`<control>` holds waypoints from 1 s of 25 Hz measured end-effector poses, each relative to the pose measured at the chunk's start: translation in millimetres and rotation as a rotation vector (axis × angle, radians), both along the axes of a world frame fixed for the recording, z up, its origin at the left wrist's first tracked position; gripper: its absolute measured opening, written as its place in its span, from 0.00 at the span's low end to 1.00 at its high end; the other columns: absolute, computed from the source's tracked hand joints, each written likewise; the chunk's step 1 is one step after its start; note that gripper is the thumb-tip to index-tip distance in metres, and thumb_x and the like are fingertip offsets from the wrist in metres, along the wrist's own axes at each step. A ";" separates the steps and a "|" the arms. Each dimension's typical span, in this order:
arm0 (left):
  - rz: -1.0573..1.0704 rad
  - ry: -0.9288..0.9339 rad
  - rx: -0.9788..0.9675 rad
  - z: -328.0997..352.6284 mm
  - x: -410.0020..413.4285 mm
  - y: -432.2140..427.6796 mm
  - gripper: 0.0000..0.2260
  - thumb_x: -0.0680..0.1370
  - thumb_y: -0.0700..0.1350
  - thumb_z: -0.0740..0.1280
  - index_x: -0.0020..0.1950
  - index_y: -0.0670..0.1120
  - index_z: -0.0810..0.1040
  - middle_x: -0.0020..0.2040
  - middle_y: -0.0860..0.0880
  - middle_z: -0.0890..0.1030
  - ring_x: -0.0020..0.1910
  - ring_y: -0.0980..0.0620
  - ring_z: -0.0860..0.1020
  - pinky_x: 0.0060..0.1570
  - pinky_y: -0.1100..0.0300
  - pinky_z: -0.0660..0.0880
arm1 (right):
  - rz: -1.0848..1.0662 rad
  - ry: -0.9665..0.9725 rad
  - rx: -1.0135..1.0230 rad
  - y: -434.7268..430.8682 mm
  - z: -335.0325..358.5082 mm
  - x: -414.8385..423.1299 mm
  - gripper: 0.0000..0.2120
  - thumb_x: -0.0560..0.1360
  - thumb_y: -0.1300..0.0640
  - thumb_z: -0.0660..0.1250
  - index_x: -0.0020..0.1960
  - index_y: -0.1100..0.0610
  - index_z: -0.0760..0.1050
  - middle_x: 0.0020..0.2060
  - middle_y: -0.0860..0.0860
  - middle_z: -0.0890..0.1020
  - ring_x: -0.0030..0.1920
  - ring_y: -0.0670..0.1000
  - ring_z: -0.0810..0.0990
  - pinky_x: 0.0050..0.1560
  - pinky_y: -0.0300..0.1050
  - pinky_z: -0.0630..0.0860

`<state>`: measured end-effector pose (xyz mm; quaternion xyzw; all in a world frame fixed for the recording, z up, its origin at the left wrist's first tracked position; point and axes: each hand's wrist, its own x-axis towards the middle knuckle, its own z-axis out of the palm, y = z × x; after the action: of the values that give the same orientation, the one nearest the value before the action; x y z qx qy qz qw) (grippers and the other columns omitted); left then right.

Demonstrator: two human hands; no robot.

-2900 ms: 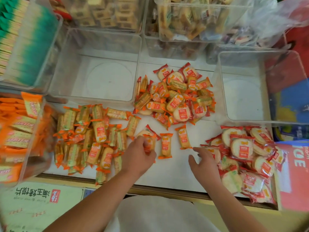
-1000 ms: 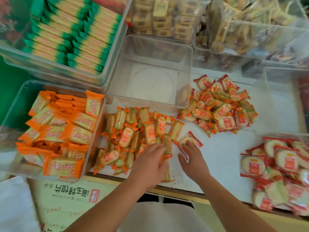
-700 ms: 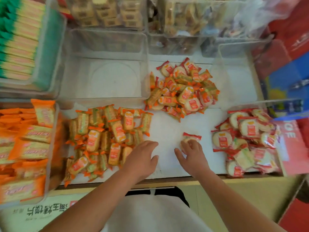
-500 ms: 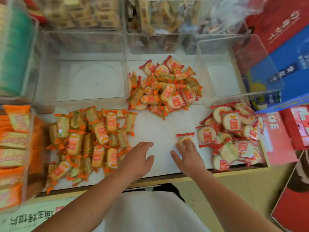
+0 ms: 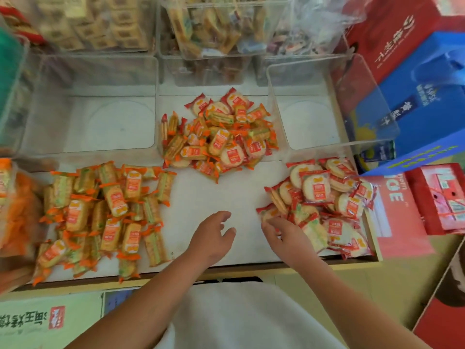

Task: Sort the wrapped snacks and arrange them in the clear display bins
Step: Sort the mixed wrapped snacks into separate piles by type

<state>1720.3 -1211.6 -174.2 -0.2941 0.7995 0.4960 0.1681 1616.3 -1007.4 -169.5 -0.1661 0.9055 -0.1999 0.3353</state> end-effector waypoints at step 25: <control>0.057 -0.103 -0.586 -15.3 -131.9 -155.5 0.35 0.76 0.41 0.69 0.81 0.46 0.59 0.77 0.41 0.66 0.72 0.37 0.67 0.72 0.46 0.67 | 0.344 0.298 0.070 -157.4 -17.1 -207.2 0.30 0.72 0.56 0.73 0.73 0.54 0.73 0.71 0.54 0.75 0.73 0.60 0.69 0.73 0.57 0.69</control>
<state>1588.4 -1367.1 -189.5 -0.3774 0.8905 0.2329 0.1022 1409.1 -1164.9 -186.6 -0.3338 0.9098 -0.0815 0.2327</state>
